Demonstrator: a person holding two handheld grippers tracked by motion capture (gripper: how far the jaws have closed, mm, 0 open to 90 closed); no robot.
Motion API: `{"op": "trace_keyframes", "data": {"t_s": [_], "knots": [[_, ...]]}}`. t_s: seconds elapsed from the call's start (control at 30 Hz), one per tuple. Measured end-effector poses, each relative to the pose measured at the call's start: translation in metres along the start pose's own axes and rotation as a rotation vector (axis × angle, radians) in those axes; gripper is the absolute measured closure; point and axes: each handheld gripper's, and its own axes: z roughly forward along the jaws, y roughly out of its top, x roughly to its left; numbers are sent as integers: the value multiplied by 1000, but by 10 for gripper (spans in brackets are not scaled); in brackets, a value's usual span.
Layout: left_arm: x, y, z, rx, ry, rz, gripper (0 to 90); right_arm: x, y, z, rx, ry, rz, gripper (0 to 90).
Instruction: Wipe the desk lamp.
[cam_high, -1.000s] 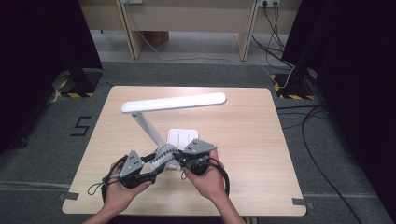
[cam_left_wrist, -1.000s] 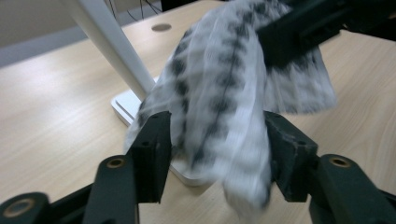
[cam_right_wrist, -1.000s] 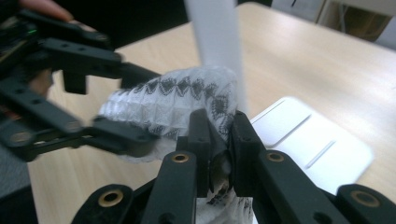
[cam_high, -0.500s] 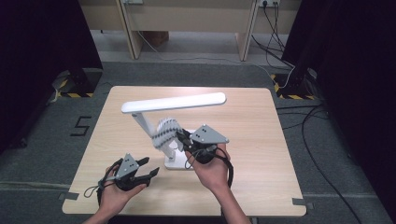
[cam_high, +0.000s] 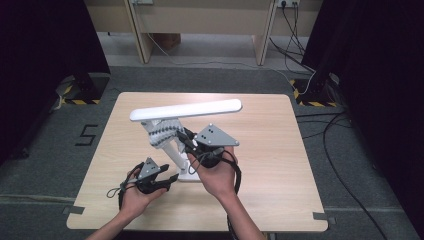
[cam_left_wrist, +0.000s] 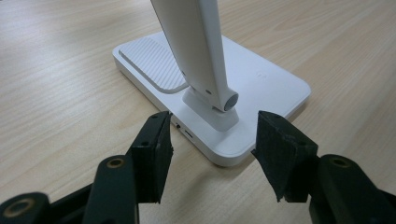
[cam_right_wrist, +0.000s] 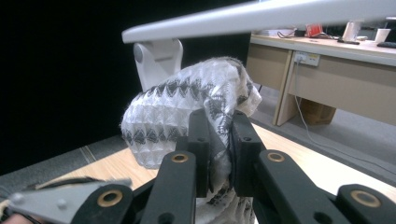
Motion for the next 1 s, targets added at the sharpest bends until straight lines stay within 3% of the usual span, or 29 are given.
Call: {"op": "trace_keyframes", "data": {"t_s": [0.3, 0.6, 1.0], "knots": [[0, -2, 4, -5, 4, 15, 466, 3, 8, 5, -26, 31, 25, 817], [0, -4, 10, 7, -9, 22, 485, 2, 8, 7, -40, 32, 26, 816], [2, 0, 13, -11, -12, 28, 477, 1, 5, 5, -23, 29, 37, 816]]}}
